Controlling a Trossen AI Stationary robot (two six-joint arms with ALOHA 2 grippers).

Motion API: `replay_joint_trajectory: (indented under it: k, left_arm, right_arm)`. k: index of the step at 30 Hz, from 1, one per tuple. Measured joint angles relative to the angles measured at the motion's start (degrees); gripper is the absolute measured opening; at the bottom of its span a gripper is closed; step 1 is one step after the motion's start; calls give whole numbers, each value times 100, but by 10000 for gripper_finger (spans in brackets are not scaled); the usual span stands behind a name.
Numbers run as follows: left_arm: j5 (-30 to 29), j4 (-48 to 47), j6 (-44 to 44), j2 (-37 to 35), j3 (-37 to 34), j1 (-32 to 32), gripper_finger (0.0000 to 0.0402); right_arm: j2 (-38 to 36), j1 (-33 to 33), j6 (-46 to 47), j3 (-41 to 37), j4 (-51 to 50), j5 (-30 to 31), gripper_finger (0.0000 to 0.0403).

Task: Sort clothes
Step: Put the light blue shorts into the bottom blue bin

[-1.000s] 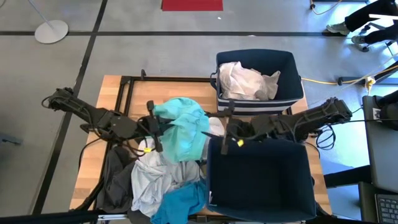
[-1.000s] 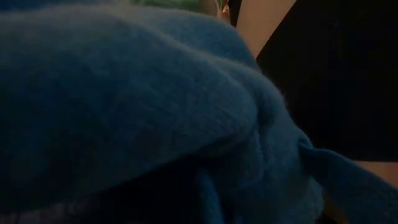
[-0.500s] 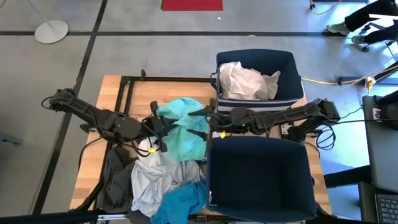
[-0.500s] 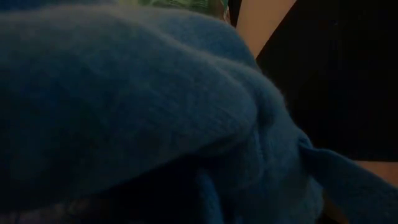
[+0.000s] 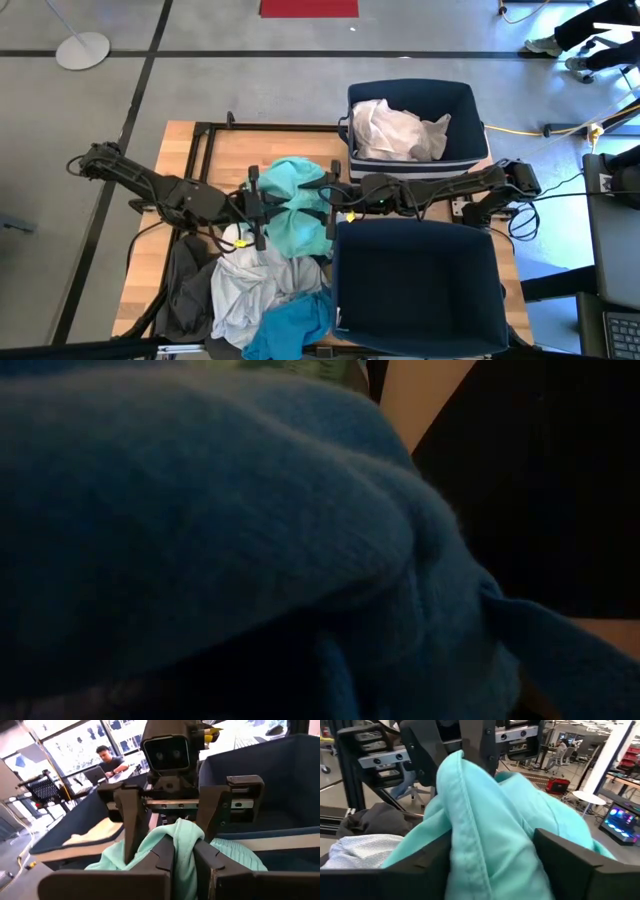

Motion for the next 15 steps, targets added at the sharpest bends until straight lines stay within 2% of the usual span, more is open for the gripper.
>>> replay_joint_trajectory:
  k: [3,8,9,11,15]
  left_arm:
    - [9,64,28,0,0,21,24]
    - [9,76,-188,0,0,147,24]
    - [9,72,-298,0,0,169,24]
    - [13,48,-448,-4,0,199,24]
    - [43,43,-650,-24,1,255,44]
  right_arm:
    - [0,2,0,0,3,-34,182]
    - [0,2,-26,0,-27,-30,42]
    - [0,1,-47,0,-15,-20,26]
    - [1,-2,-149,-2,44,16,21]
    - [2,4,-177,-4,178,91,48]
